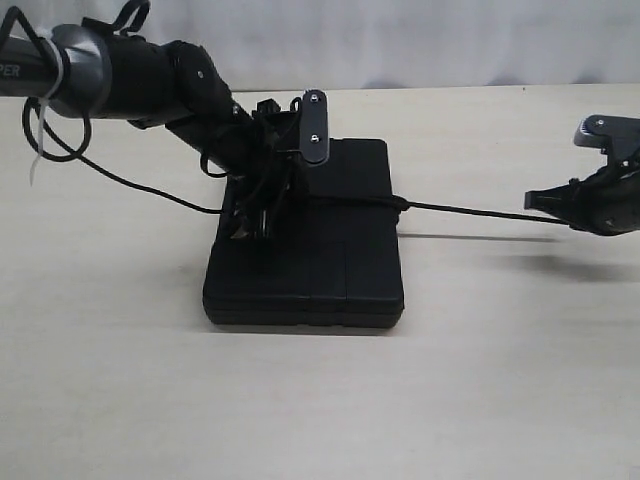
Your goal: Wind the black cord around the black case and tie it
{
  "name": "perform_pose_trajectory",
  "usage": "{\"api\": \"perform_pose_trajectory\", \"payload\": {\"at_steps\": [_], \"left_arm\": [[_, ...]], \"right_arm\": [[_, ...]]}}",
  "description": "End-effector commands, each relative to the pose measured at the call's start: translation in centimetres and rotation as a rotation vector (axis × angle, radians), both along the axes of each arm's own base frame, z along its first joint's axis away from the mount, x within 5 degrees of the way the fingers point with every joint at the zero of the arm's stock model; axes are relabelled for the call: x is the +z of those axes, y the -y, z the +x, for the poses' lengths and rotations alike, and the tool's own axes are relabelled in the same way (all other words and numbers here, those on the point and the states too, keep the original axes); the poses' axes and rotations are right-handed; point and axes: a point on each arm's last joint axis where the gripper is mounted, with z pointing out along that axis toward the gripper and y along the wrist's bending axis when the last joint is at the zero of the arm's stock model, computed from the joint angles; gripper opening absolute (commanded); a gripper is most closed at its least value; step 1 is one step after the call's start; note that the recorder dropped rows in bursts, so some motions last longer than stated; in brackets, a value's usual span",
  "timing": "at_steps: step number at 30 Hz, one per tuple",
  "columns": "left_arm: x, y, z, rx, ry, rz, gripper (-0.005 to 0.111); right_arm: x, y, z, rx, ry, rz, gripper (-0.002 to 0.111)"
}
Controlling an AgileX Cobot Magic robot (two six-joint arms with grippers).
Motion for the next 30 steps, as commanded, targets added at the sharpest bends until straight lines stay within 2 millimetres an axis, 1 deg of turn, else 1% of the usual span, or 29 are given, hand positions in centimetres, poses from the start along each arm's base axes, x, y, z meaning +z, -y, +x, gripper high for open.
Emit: {"api": "perform_pose_trajectory", "payload": {"at_steps": [1, 2, 3, 4, 5, 6, 7, 8, 10, 11, 13, 15, 18, 19, 22, 25, 26, 30], "left_arm": [[0.3, -1.4, 0.4, 0.0, 0.026, 0.046, 0.031], [0.6, -1.4, 0.5, 0.005, 0.044, 0.041, 0.038], [0.7, -1.4, 0.6, 0.01, 0.052, 0.038, 0.041], [1.2, -1.4, 0.5, 0.014, 0.061, 0.031, 0.045], [1.4, -1.4, 0.5, 0.024, 0.061, 0.025, 0.045], [2.0, -1.5, 0.5, 0.03, 0.068, 0.017, 0.045], [2.3, -1.5, 0.4, 0.029, 0.072, 0.014, 0.045], [3.3, -1.5, 0.3, 0.045, 0.084, -0.003, 0.045], [4.6, -1.6, 0.1, 0.076, 0.096, -0.029, 0.044], [5.5, -1.7, 0.0, 0.098, 0.102, -0.049, 0.044], [6.5, -1.8, -0.3, 0.115, 0.098, -0.068, 0.044], [7.1, -1.9, -0.7, 0.108, 0.082, -0.072, 0.044], [7.6, -1.9, -1.2, 0.109, 0.054, -0.079, 0.044], [7.6, -1.9, -1.2, 0.111, 0.052, -0.082, 0.044], [7.6, -1.5, -1.2, 0.135, 0.02, -0.139, 0.044], [7.1, -1.1, -1.1, 0.116, 0.008, -0.164, 0.044], [6.6, -1.1, -1.0, 0.103, 0.005, -0.158, 0.044], [5.8, -0.9, -0.8, 0.08, 0.012, -0.15, 0.044]], "right_arm": [[0.8, 1.7, 0.6, -0.055, 0.078, -0.045, 0.013], [1.1, 1.6, 0.7, -0.041, 0.07, -0.038, 0.024], [1.3, 1.6, 0.8, -0.034, 0.066, -0.031, 0.033], [1.9, 1.3, 0.9, -0.018, 0.049, -0.007, 0.046], [2.2, 1.2, 0.8, -0.01, 0.043, 0.001, 0.051], [2.9, 1.1, 0.8, -0.002, 0.046, 0.01, 0.057], [3.6, 1.0, 0.6, 0.01, 0.055, 0.006, 0.058], [4.7, 0.8, 0.3, 0.059, 0.061, -0.02, 0.058], [5.7, -0.4, -0.1, 0.221, 0.03, -0.088, 0.058], [6.2, -2.3, -0.6, 0.377, -0.015, -0.114, 0.058], [6.1, -5.1, -0.8, 0.539, -0.045, -0.145, 0.058], [5.4, -7.6, -0.9, 0.662, -0.058, -0.176, 0.058], [4.1, -10.3, -1.0, 0.8, -0.084, -0.215, 0.058], [3.6, -10.9, -1.0, 0.828, -0.087, -0.228, 0.058], [2.2, -12.0, -0.1, 0.838, -0.033, -0.309, 0.058], [1.3, -12.0, 0.8, 0.798, 0.023, -0.373, 0.058], [0.8, -12.0, 1.0, 0.79, 0.025, -0.382, 0.058], [-1.1, -11.7, 1.6, 0.775, 0.022, -0.423, 0.056]]}}
